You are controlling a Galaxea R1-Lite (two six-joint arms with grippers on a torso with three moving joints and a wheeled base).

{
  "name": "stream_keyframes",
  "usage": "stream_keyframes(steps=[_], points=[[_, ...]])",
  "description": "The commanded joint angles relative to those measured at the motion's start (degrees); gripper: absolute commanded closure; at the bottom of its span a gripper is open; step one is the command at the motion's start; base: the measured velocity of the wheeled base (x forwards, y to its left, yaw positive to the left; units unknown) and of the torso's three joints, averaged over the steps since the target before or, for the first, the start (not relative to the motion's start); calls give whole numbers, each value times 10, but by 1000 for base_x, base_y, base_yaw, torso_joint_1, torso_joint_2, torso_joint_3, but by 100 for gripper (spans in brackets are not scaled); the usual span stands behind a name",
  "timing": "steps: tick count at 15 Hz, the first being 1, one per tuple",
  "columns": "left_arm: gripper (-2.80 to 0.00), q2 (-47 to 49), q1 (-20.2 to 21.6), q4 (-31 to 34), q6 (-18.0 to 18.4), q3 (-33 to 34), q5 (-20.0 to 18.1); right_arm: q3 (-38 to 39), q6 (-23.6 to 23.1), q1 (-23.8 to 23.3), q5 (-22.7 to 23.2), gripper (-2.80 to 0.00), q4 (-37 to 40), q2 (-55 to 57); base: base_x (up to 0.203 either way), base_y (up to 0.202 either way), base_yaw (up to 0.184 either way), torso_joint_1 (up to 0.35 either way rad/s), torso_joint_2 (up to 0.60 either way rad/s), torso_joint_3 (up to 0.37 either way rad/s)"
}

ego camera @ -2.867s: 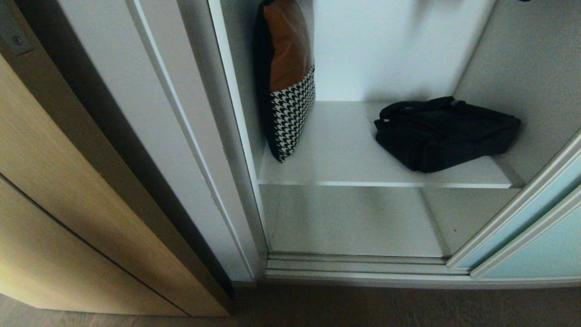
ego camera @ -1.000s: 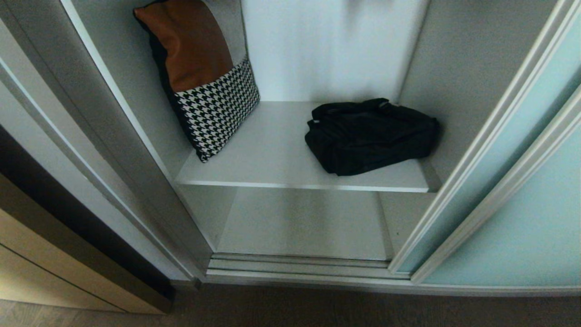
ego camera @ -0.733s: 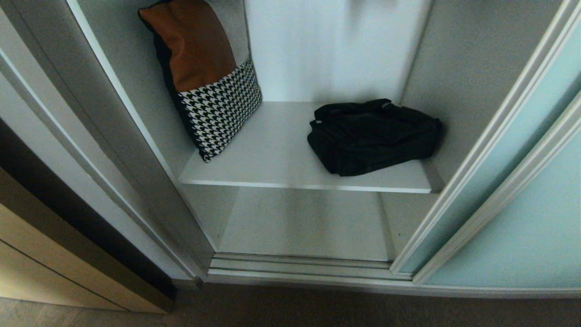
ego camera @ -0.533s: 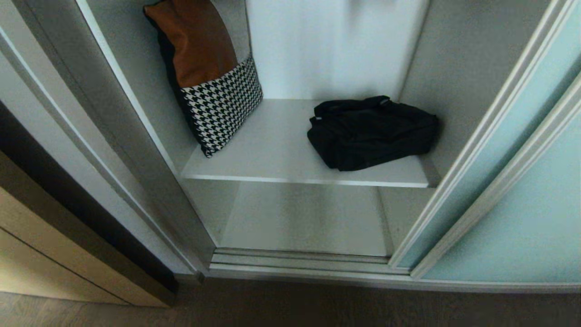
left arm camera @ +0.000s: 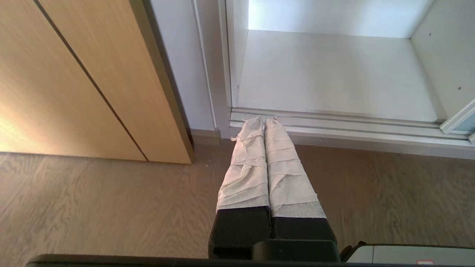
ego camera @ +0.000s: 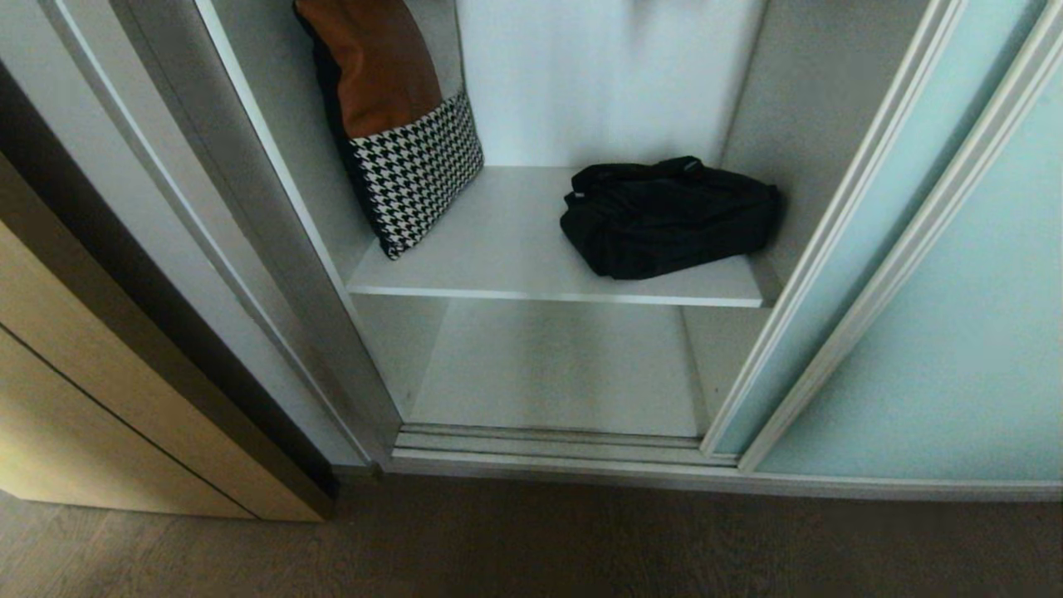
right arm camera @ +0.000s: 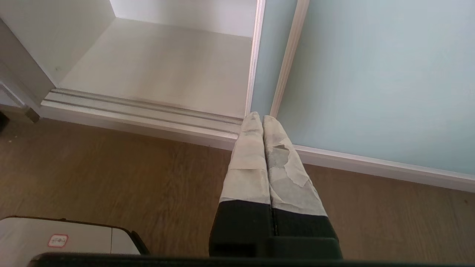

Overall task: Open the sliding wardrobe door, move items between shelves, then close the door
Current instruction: Close the door

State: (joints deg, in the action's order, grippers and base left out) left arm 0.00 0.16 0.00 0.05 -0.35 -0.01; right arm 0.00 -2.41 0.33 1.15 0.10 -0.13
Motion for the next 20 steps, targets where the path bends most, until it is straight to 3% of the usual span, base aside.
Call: stream_keyframes(steps=[1, 13, 16, 20], points=[[0, 1, 0, 0, 0, 0, 0, 0, 0, 0, 1, 0, 0, 0, 0, 0, 0, 0, 0, 0], [0, 1, 0, 0, 0, 0, 0, -14, -2, 0, -10, 0, 24, 0, 0, 0, 0, 0, 0, 0], [0, 1, 0, 0, 0, 0, 0, -124, 26, 1, -25, 0, 44, 75, 0, 0, 0, 0, 0, 0], [0, 1, 0, 0, 0, 0, 0, -369, 98, 9, -29, 0, 68, 281, 0, 0, 0, 0, 0, 0]])
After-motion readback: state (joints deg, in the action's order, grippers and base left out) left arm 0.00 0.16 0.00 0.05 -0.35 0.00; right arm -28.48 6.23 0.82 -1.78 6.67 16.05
